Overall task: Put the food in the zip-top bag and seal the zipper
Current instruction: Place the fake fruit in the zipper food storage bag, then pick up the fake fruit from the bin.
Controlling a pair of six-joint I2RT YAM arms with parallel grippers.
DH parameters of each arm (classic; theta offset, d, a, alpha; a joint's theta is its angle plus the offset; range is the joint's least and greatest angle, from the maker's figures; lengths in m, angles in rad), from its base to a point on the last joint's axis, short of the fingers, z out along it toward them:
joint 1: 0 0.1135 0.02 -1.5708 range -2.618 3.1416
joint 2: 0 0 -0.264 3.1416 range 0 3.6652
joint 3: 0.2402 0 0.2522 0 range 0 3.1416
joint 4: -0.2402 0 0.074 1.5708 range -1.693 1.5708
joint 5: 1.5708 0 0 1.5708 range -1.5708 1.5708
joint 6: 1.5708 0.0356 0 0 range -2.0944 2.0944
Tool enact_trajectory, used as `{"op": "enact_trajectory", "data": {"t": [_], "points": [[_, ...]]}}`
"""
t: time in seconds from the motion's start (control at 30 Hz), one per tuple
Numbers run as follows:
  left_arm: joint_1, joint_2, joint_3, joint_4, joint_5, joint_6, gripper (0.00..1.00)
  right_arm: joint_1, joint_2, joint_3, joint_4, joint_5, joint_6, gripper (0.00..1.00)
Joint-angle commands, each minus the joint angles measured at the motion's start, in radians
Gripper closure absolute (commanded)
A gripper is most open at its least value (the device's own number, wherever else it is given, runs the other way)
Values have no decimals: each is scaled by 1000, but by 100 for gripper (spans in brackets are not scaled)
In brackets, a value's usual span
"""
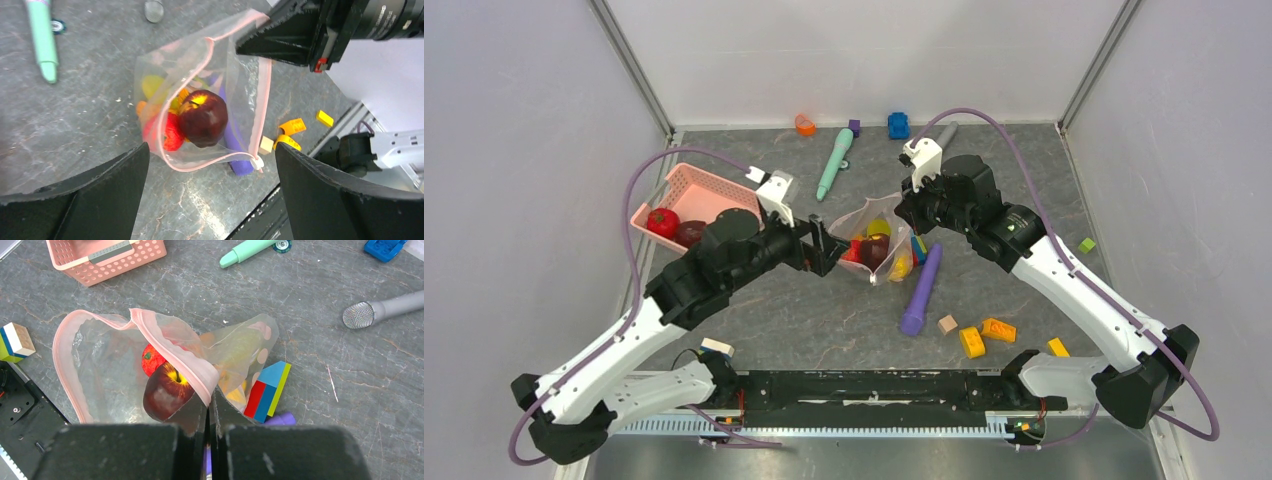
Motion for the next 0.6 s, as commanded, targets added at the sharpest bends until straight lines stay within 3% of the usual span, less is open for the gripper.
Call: {"op": "enact_trajectory", "data": {"t": [0.0,0.37,0.57], "points": [[-2,-30,50,-69,-195,-53,0,-5,-24,1,28,11,-3,100],[26,151,133,-212,-508,-166,0,-5,-22,-2,28,17,-7,100],[261,160,59,-139,-327,-262,0,-6,-21,-3,28,13,-10,100]]}}
